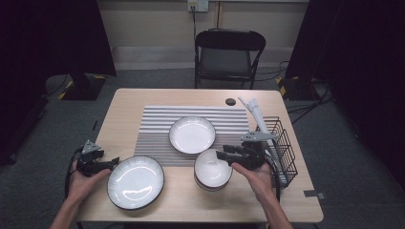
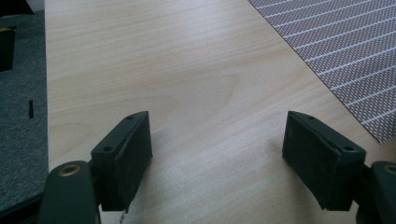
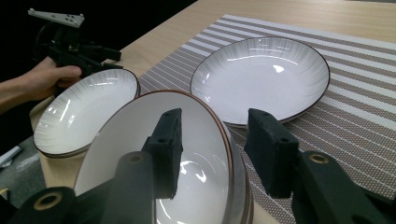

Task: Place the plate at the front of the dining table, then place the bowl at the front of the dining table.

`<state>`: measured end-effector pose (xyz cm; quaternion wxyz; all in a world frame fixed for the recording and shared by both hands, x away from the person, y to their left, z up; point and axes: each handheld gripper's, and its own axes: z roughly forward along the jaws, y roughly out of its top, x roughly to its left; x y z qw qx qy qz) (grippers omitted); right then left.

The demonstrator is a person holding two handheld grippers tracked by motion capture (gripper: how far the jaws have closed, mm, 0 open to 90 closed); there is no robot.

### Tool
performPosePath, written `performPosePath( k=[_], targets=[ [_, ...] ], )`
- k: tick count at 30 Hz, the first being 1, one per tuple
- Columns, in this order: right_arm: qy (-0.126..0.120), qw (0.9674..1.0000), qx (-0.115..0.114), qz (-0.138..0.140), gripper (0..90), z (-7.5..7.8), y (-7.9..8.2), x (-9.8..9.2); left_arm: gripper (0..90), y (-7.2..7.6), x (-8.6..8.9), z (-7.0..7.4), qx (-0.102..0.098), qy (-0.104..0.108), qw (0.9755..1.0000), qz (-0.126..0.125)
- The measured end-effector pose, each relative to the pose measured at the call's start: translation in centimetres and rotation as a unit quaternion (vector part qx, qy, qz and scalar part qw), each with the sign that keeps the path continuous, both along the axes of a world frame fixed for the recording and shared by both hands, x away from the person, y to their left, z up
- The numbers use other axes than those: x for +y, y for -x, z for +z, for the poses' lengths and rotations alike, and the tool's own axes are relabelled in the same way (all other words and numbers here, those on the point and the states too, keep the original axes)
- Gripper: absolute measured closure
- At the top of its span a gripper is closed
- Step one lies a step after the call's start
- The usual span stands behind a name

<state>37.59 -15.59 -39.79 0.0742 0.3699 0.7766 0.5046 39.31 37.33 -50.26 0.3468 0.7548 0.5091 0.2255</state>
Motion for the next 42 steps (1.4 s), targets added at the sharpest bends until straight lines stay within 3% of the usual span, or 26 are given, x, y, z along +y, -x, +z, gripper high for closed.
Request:
performPosePath(
  k=[3, 8, 23, 35, 42],
  targets=[
    [-0.002, 0.9999, 0.007, 0.006, 54.3, -0.3, -0.2, 0.0, 23.7, 0.0, 0.0, 0.0, 0.0, 0.001, 1.0, 0.0],
    [0.016, 0.9998, 0.007, 0.009, 64.5, -0.9, -0.5, 0.1, 23.8, 0.0, 0.0, 0.0, 0.0, 0.001, 1.0, -0.001],
    [0.039, 0.9991, 0.01, 0.013, 77.1, -1.7, -1.0, 0.6, 23.7, 0.0, 0.0, 0.0, 0.0, 0.0, 1.0, -0.003],
    [0.062, 0.9979, -0.006, 0.019, 80.8, -1.5, -0.8, 0.6, 23.7, 0.0, 0.1, 0.0, 0.0, 0.001, 1.0, -0.004],
    [0.055, 0.9984, -0.003, 0.013, 81.1, -1.5, -0.8, 0.5, 23.7, 0.0, 0.1, 0.0, 0.0, 0.001, 1.0, -0.004]
  ],
)
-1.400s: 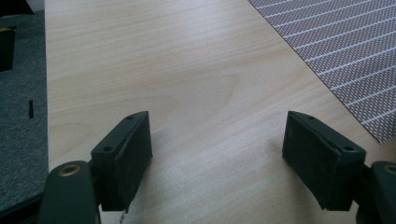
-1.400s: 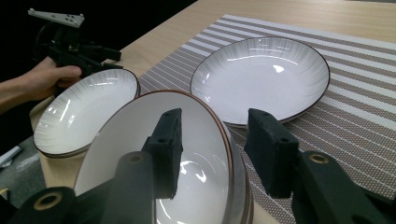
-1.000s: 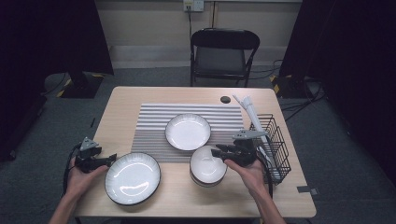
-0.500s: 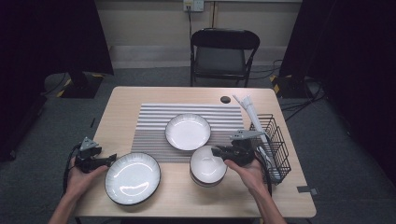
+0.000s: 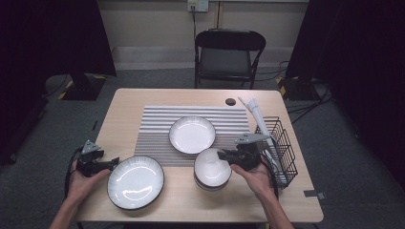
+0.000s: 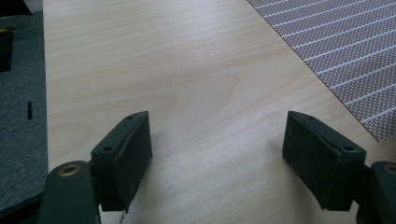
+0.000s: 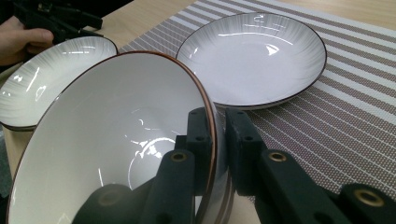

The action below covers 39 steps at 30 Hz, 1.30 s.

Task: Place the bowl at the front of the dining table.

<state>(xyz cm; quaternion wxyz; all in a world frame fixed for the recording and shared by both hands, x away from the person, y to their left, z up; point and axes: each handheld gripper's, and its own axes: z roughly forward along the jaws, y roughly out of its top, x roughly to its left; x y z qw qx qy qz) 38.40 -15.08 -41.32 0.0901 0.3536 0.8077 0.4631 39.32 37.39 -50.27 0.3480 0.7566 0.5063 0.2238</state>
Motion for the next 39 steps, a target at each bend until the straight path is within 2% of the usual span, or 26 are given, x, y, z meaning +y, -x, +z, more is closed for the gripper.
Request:
performPosePath(
  k=[4, 14, 39],
  targets=[
    [-0.011, 0.9999, 0.01, -0.007, 81.4, -0.05, -0.08, -0.19, 23.7, 0.0, 0.0, 0.0, 0.0, 0.0, 1.0, 0.0],
    [-0.03, 0.9991, 0.018, -0.023, 81.5, 0.13, -0.06, -0.61, 23.7, 0.0, -0.01, 0.0, 0.0, 0.001, 1.0, 0.0],
    [-0.054, 0.9971, 0.033, -0.042, 81.6, 0.56, -0.28, -0.61, 22.6, -0.11, 0.03, -0.02, 0.0, 0.001, 1.0, -0.004]
  ],
)
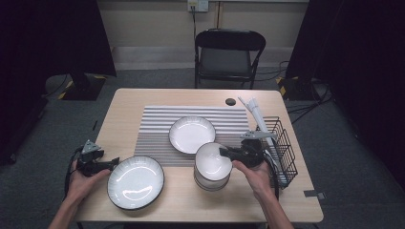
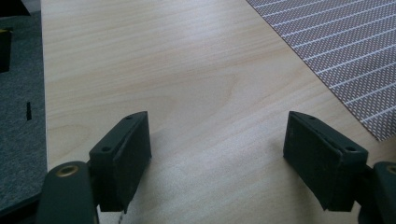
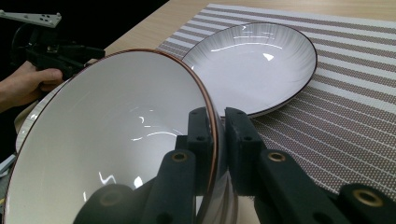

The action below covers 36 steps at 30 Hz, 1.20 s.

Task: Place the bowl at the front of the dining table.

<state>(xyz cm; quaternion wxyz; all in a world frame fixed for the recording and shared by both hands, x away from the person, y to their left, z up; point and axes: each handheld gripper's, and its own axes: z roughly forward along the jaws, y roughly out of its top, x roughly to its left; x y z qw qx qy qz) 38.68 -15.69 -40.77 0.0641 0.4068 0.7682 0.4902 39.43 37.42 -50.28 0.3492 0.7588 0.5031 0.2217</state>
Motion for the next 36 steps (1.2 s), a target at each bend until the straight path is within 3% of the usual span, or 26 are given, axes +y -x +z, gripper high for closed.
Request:
performPosePath(
  k=[16, 36],
  targets=[
    [-0.008, 0.9999, 0.009, -0.005, 81.6, 0.3, -0.4, 0.2, 14.7, -0.8, 0.2, -0.1, 0.006, -0.004, 0.9999, -0.009],
    [-0.018, 0.9997, 0.012, -0.008, 81.7, 1.1, -0.4, 0.4, 13.6, -0.9, 0.2, 0.0, 0.008, -0.009, 0.9999, -0.012]
  ],
)
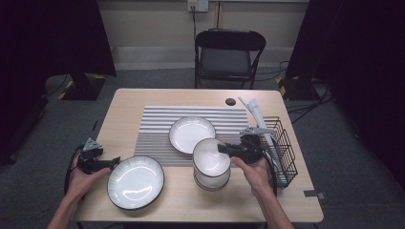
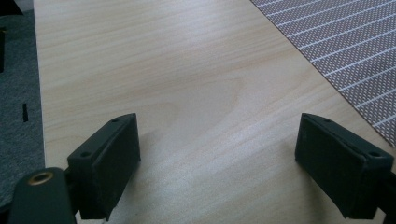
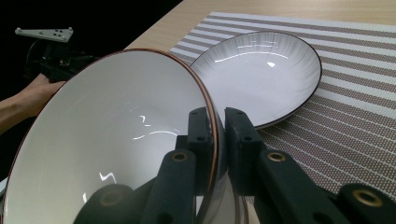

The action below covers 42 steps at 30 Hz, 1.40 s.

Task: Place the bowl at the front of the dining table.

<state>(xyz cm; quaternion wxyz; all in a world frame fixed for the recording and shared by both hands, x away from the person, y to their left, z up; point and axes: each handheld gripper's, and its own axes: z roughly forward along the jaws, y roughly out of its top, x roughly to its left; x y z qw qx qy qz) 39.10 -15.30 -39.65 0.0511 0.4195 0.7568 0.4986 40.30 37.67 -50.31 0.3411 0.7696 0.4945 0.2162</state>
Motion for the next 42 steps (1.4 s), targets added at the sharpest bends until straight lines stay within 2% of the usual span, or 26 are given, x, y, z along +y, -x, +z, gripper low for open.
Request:
performPosePath(
  k=[21, 42],
  targets=[
    [-0.007, 0.9999, -0.014, -0.006, 81.8, 1.7, -0.3, 0.1, 13.6, 0.0, 0.0, 0.0, 0.0, 0.0, 1.0, 0.0],
    [-0.006, 0.9998, -0.02, -0.006, 81.7, 3.1, -2.3, 2.1, 13.6, 0.0, 0.0, 0.0, 0.0, 0.0, 1.0, 0.0]
  ],
)
